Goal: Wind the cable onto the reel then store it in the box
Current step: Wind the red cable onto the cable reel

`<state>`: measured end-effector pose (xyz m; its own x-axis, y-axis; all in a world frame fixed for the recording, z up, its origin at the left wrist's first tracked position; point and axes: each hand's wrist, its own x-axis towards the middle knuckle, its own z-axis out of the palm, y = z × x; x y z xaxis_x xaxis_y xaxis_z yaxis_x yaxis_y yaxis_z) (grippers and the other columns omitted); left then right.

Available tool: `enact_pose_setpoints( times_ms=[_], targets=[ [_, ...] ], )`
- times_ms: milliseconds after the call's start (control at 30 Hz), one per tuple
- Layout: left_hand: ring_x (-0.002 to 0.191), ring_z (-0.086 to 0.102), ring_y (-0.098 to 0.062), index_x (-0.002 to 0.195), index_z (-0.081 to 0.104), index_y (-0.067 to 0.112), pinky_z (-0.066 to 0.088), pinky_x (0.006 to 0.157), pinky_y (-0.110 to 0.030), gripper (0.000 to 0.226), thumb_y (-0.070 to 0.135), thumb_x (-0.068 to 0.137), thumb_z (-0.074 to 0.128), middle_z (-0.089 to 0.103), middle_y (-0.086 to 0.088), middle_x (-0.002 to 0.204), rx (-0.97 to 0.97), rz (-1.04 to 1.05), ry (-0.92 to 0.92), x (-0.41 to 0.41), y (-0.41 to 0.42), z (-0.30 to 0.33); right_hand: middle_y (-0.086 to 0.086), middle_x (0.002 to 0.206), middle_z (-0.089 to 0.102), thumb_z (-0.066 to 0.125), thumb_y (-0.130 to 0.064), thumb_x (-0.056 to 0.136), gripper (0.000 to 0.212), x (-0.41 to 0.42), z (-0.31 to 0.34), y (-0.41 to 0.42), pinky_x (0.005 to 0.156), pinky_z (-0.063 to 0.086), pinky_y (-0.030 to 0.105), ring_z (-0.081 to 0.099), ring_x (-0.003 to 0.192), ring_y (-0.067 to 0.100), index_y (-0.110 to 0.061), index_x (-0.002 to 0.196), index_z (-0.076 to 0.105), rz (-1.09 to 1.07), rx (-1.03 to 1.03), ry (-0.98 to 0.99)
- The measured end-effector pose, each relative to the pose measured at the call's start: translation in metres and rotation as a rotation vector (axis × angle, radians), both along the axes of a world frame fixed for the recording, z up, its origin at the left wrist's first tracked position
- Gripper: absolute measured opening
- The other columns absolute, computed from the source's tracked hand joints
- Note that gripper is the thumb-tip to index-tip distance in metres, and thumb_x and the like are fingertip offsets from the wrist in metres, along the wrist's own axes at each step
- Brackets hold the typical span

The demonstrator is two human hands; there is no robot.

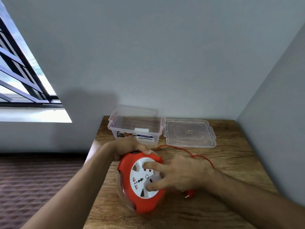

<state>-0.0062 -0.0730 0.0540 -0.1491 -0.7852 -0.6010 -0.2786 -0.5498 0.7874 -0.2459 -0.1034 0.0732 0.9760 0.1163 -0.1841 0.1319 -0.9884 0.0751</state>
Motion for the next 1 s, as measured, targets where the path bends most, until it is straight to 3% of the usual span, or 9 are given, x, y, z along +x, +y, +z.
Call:
enact_pose_setpoints(
  times_ms=[133, 267, 367, 467, 567, 633, 733, 833, 1000],
  targets=[
    [0.084, 0.077, -0.025, 0.114, 0.077, 0.005, 0.061, 0.074, -0.033, 0.037, 0.025, 0.083, 0.08, 0.08, -0.013, 0.099, 0.061, -0.063, -0.042, -0.006, -0.005, 0.009, 0.013, 0.157, 0.02, 0.06, -0.015, 0.094, 0.056, 0.01, 0.002, 0.002, 0.047, 0.049, 0.031, 0.066, 0.083, 0.03, -0.038, 0.142, 0.04, 0.054, 0.011, 0.05],
    [0.071, 0.076, -0.019, 0.09, 0.08, 0.011, 0.061, 0.065, -0.028, 0.012, 0.021, 0.084, 0.079, 0.08, -0.009, 0.085, 0.1, -0.088, -0.101, -0.018, -0.012, 0.013, 0.01, 0.145, 0.038, 0.072, -0.024, 0.088, 0.061, 0.022, 0.003, 0.011, 0.05, 0.055, 0.038, 0.069, 0.074, 0.035, -0.044, 0.138, 0.044, 0.064, -0.052, 0.086],
    [0.073, 0.076, -0.019, 0.1, 0.081, 0.007, 0.061, 0.064, -0.025, 0.023, 0.024, 0.083, 0.08, 0.081, -0.01, 0.09, 0.075, -0.072, -0.126, -0.022, -0.014, 0.016, 0.008, 0.137, 0.05, 0.074, -0.031, 0.087, 0.06, 0.025, 0.006, 0.016, 0.048, 0.054, 0.037, 0.067, 0.074, 0.043, -0.051, 0.136, 0.044, 0.04, -0.093, 0.101],
    [0.065, 0.076, -0.013, 0.102, 0.078, 0.004, 0.059, 0.061, -0.022, 0.024, 0.021, 0.085, 0.079, 0.081, -0.003, 0.078, 0.039, -0.032, -0.105, -0.019, -0.011, 0.017, -0.016, 0.114, 0.064, 0.061, -0.029, 0.099, 0.05, 0.023, 0.006, 0.015, 0.058, 0.053, 0.029, 0.064, 0.089, 0.048, -0.075, 0.11, 0.045, -0.16, 0.142, 0.042],
    [0.071, 0.077, -0.018, 0.102, 0.08, 0.005, 0.061, 0.068, -0.028, 0.025, 0.021, 0.082, 0.081, 0.082, -0.008, 0.086, -0.026, 0.089, -0.073, -0.013, -0.006, 0.015, 0.015, 0.117, 0.064, 0.059, -0.043, 0.094, 0.052, 0.026, -0.012, 0.014, 0.06, 0.055, 0.04, 0.068, 0.084, 0.041, -0.05, 0.138, 0.032, -0.206, 0.043, -0.036],
    [0.078, 0.078, -0.024, 0.096, 0.084, 0.008, 0.064, 0.075, -0.034, 0.017, 0.018, 0.082, 0.08, 0.082, -0.014, 0.093, -0.127, 0.234, 0.009, -0.011, -0.001, 0.01, 0.013, 0.115, 0.068, 0.059, -0.055, 0.086, 0.065, 0.027, -0.024, 0.009, 0.066, 0.053, 0.039, 0.07, 0.087, 0.034, -0.045, 0.145, 0.033, -0.454, 0.035, -0.184],
    [0.085, 0.079, -0.037, 0.087, 0.086, 0.011, 0.065, 0.079, -0.043, 0.008, 0.015, 0.086, 0.079, 0.083, -0.017, 0.09, -0.372, 0.539, 0.107, -0.02, 0.012, -0.005, 0.002, 0.128, 0.067, 0.058, -0.061, 0.082, 0.077, 0.031, -0.025, 0.002, 0.09, 0.05, 0.035, 0.065, 0.108, 0.026, -0.042, 0.151, 0.031, -0.917, 0.26, -0.297],
    [0.087, 0.081, -0.026, 0.095, 0.086, 0.021, 0.066, 0.073, -0.037, 0.015, 0.011, 0.088, 0.077, 0.085, -0.005, 0.092, -0.55, 0.714, 0.142, -0.042, 0.023, -0.019, -0.004, 0.132, 0.064, 0.073, -0.052, 0.075, 0.078, 0.036, -0.031, 0.012, 0.09, 0.055, 0.031, 0.064, 0.112, 0.021, -0.033, 0.146, 0.046, -1.266, 0.669, -0.533],
    [0.086, 0.081, -0.03, 0.105, 0.085, 0.015, 0.066, 0.076, -0.044, 0.019, 0.011, 0.087, 0.077, 0.084, -0.008, 0.092, -0.596, 0.676, 0.086, -0.044, 0.021, -0.033, 0.008, 0.131, 0.061, 0.07, -0.035, 0.092, 0.076, 0.036, -0.038, 0.023, 0.044, 0.051, 0.026, 0.07, 0.054, 0.018, -0.036, 0.153, 0.025, -1.456, 1.315, -0.375]
  ],
)
